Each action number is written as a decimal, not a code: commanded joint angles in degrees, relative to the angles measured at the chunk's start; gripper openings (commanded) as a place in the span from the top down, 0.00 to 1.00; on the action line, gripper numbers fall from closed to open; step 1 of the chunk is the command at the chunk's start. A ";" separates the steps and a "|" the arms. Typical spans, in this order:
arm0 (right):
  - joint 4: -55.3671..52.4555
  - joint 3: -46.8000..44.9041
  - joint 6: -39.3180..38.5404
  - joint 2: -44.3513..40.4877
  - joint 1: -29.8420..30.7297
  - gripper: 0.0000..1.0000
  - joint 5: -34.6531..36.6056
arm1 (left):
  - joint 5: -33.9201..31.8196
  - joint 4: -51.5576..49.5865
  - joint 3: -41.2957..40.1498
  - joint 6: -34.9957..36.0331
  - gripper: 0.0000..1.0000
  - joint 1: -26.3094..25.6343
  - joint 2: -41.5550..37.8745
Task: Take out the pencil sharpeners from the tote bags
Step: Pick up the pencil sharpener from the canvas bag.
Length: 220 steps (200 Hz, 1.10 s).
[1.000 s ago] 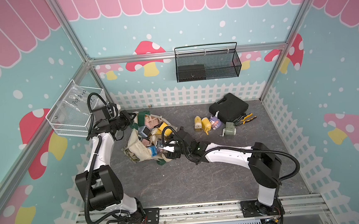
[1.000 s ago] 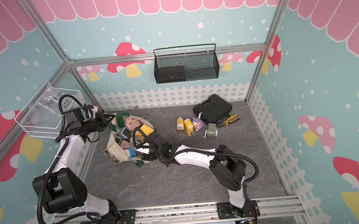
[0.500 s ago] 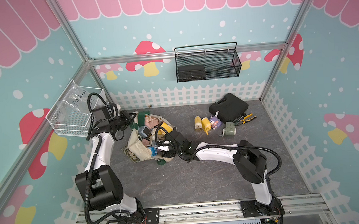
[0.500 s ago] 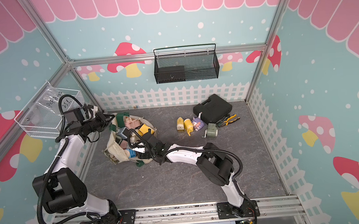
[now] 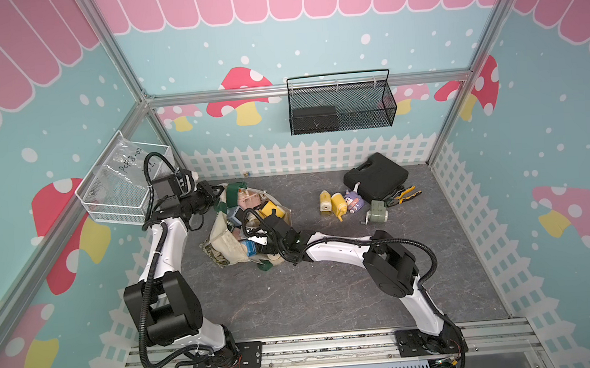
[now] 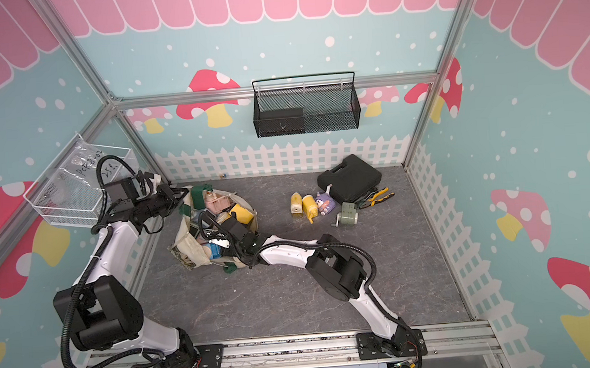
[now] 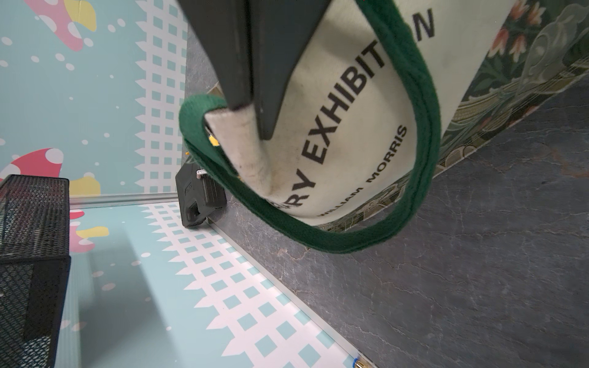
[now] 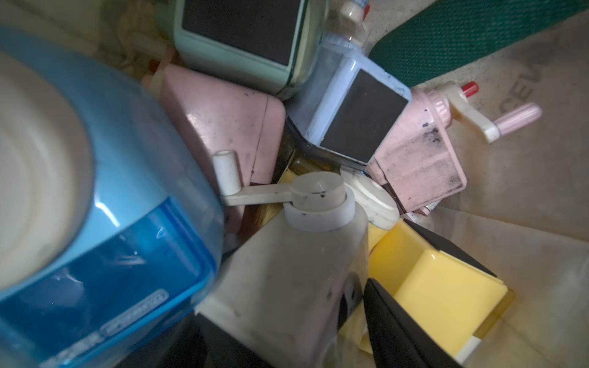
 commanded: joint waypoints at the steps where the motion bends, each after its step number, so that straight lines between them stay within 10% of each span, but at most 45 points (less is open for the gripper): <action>1: -1.11 2.67 2.04 2.85 0.06 0.29 4.14 | 1.17 1.85 -0.11 -0.39 1.00 -0.02 -0.76; 220: -1.42 2.45 10.08 -8.69 -1.16 0.56 -5.46 | 1.18 1.87 -0.14 -0.31 1.00 -0.06 -0.65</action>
